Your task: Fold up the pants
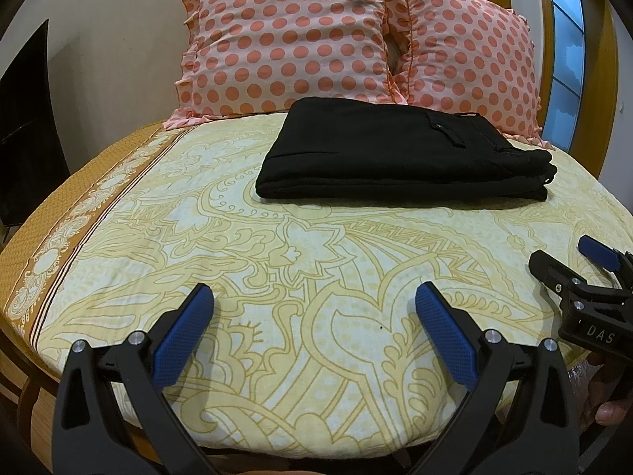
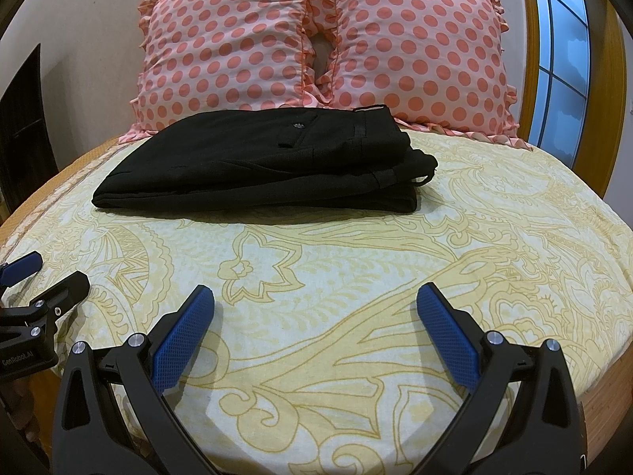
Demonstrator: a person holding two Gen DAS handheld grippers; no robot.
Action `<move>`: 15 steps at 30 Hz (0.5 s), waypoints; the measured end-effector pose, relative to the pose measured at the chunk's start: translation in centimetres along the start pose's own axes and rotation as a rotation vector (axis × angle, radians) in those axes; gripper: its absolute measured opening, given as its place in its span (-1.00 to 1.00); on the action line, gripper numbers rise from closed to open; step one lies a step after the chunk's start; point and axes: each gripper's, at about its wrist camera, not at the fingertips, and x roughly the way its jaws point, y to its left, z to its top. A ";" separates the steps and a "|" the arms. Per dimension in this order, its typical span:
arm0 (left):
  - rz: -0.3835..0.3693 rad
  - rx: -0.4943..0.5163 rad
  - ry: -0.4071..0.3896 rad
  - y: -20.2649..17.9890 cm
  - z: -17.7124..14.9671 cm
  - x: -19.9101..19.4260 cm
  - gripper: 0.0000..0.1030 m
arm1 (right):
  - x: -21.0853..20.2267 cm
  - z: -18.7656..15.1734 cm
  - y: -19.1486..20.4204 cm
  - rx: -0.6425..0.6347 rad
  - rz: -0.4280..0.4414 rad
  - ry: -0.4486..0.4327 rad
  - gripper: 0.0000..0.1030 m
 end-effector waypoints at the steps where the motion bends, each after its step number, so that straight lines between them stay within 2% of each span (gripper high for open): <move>1: 0.000 0.000 0.001 0.0 0.0 0.0 0.97 | 0.0 0.0 0.0 0.000 0.000 0.000 0.97; 15: -0.001 0.001 0.003 -0.1 -0.2 0.1 0.97 | 0.0 0.0 0.0 0.001 -0.001 -0.001 0.97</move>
